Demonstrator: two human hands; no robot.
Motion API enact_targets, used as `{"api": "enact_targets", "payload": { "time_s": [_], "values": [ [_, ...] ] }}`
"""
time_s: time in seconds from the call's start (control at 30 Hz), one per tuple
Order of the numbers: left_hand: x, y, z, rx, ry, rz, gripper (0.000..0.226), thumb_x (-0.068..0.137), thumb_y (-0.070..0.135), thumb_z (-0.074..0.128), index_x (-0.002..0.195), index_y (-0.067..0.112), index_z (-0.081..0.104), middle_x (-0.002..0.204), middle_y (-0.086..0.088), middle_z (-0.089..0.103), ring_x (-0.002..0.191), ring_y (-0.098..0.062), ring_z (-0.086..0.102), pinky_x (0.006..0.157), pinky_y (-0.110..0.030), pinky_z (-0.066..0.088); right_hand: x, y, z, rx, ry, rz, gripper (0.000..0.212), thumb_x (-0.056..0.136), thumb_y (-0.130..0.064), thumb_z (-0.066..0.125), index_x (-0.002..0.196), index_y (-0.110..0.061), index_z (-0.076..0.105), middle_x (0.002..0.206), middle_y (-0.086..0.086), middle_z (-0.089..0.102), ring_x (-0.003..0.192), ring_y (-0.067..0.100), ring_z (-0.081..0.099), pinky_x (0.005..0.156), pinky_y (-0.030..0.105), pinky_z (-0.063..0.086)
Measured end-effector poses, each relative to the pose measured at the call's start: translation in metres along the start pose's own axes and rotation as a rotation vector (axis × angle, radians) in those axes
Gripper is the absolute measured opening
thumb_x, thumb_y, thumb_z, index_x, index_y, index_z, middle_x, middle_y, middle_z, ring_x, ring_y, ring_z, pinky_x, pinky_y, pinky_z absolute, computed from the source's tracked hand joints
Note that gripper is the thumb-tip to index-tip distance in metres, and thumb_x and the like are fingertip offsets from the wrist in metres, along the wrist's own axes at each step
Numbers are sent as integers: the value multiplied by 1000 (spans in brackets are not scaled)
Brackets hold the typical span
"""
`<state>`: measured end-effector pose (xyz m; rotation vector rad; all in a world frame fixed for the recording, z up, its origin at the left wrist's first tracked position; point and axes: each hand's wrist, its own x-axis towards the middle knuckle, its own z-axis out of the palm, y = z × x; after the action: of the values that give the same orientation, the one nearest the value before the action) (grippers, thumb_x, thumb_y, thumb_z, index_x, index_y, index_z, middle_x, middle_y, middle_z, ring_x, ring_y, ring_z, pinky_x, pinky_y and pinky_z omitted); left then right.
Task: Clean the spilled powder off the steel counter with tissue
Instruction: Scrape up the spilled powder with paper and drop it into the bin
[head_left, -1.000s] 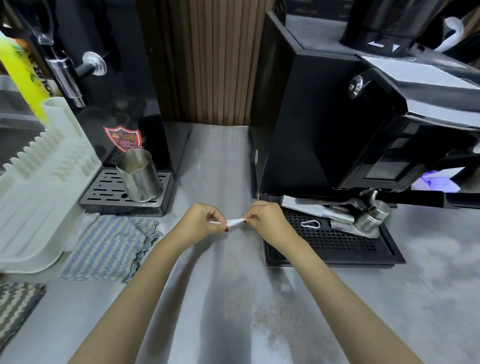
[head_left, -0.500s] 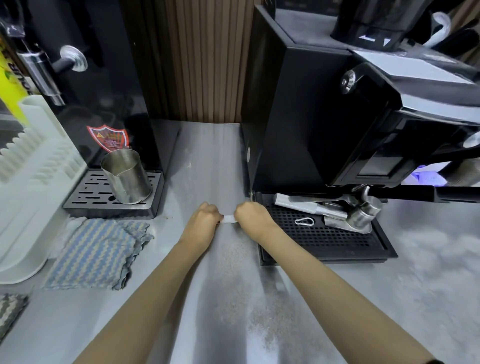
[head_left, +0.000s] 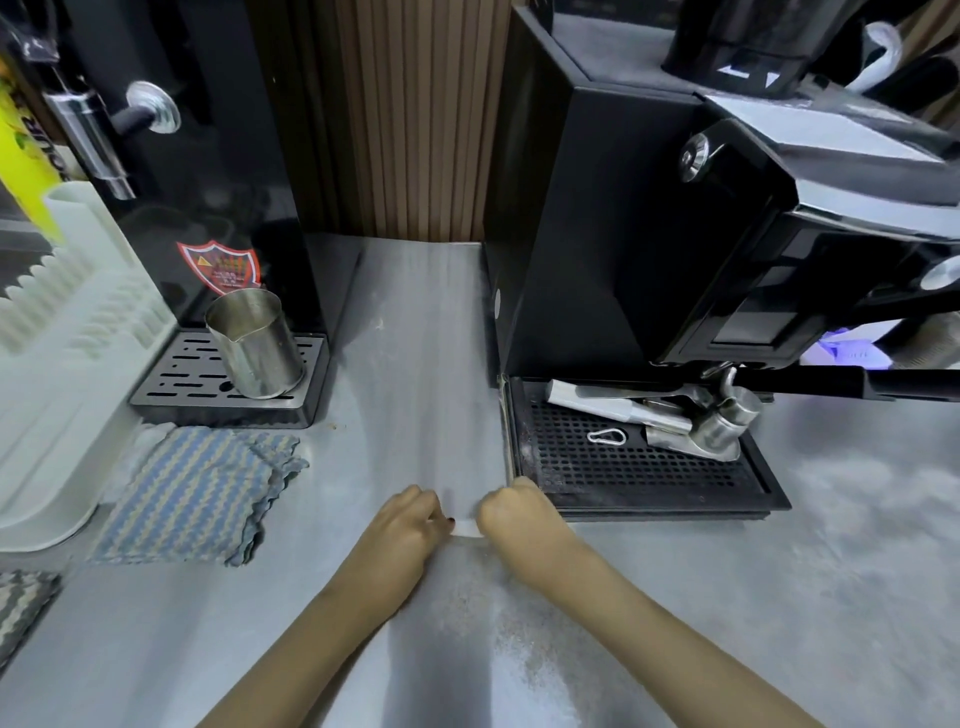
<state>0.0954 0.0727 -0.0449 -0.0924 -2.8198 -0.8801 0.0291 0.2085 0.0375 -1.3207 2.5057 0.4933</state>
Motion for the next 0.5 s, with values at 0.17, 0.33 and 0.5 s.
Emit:
{"api": "enact_targets", "payload": {
  "time_s": [0.17, 0.33, 0.5],
  "values": [
    [50, 0, -26, -99, 78, -160, 16, 88, 7, 52, 76, 7, 62, 85, -1, 49, 88, -20, 47, 74, -23, 33, 31, 28, -18, -51, 168, 59, 17, 82, 1, 52, 94, -8, 61, 98, 10, 64, 87, 29, 59, 81, 35, 41],
    [78, -11, -13, -108, 124, -363, 28, 88, 9, 53, 62, 15, 43, 80, -8, 47, 86, -31, 48, 75, -34, 36, 63, 29, -12, -68, 155, 62, 24, 85, 6, 43, 98, -5, 59, 108, 12, 62, 97, 28, 60, 82, 34, 42],
    [35, 8, -1, -170, 124, -317, 33, 90, 15, 46, 58, 17, 38, 66, 1, 38, 71, -24, 40, 63, -31, 30, 34, 15, 4, -103, 116, -21, 17, 85, 0, 47, 96, -6, 59, 104, 11, 62, 95, 28, 60, 87, 35, 40]
  ]
}}
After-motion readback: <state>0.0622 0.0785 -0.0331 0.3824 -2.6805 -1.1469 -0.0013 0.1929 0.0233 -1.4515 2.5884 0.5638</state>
